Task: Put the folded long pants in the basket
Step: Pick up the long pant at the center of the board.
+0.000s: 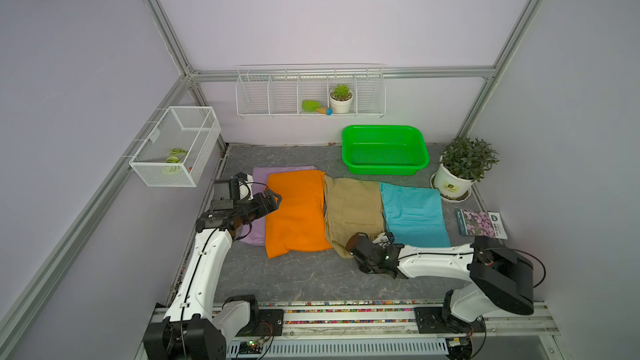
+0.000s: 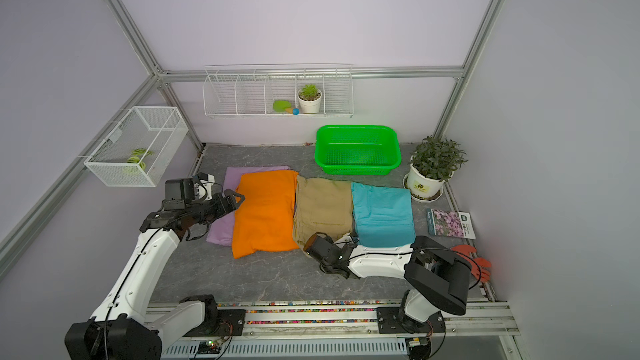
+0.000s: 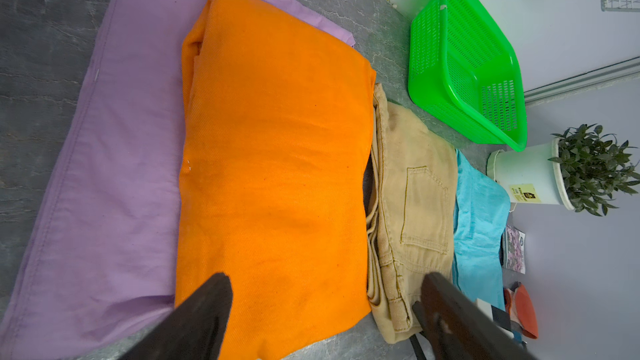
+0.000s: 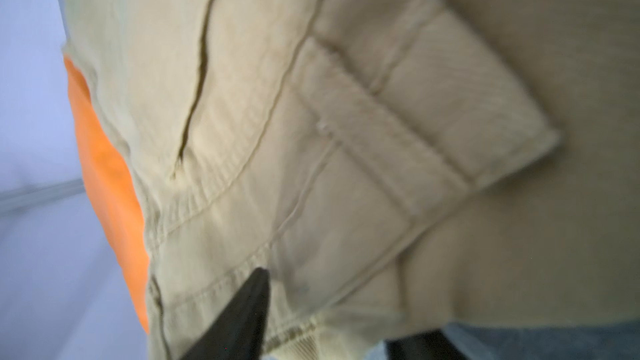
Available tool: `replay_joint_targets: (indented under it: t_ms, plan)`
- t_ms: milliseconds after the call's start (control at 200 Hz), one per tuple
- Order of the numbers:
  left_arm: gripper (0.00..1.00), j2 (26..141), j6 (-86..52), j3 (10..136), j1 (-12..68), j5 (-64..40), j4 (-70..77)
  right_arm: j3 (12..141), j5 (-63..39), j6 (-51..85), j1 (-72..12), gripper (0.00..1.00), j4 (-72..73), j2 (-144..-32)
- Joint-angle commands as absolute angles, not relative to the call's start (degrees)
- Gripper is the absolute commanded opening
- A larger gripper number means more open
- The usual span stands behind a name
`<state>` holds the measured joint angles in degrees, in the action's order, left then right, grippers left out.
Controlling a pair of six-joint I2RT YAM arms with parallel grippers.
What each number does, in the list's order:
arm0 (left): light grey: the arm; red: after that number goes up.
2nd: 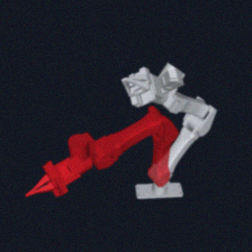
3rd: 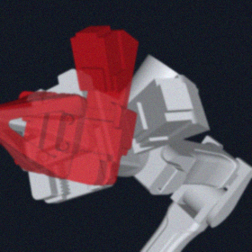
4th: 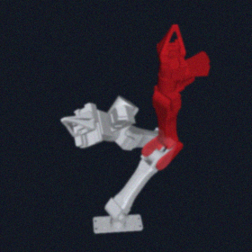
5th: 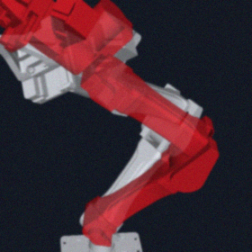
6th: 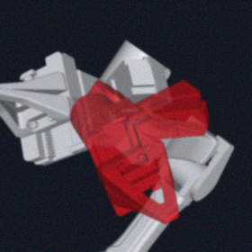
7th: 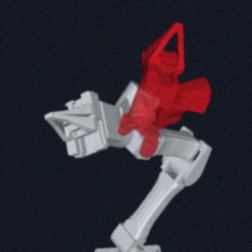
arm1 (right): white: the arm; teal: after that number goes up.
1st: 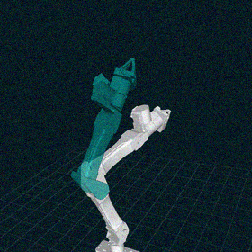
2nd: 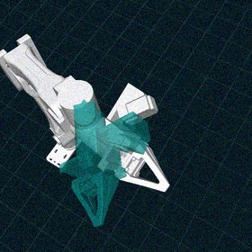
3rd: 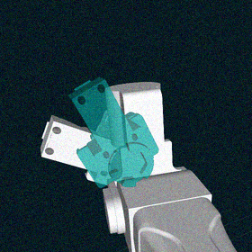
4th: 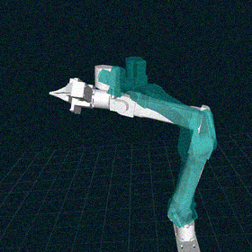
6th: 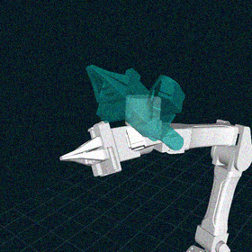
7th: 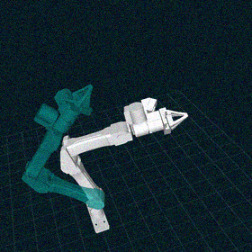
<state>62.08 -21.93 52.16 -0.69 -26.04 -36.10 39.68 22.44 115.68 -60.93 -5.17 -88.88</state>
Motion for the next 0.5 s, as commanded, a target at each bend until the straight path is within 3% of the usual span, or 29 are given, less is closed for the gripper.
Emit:
replay_joint_targets:
  t_ms: [0, 190, 260, 495]
  plan:
    - [0.89, 62.0, -20.9, 51.3, -0.7, -27.0, -36.7, 38.2, 23.3, 112.9, -58.4, 0.37, -6.1, -89.0]
    - [0.89, 61.8, -21.0, 51.2, -0.7, -26.4, -36.7, 40.3, 14.2, 99.2, -52.5, 0.06, -5.4, -88.2]
    - [0.88, 61.6, -21.0, 51.2, -0.7, -26.6, -36.5, 44.8, 10.1, 90.4, -51.5, 0.0, -12.1, -86.7]
    - [0.88, 60.8, -20.7, 50.5, 0.3, -29.8, -34.7, 63.6, 5.2, 60.2, -47.3, 0.0, -47.4, -79.2]
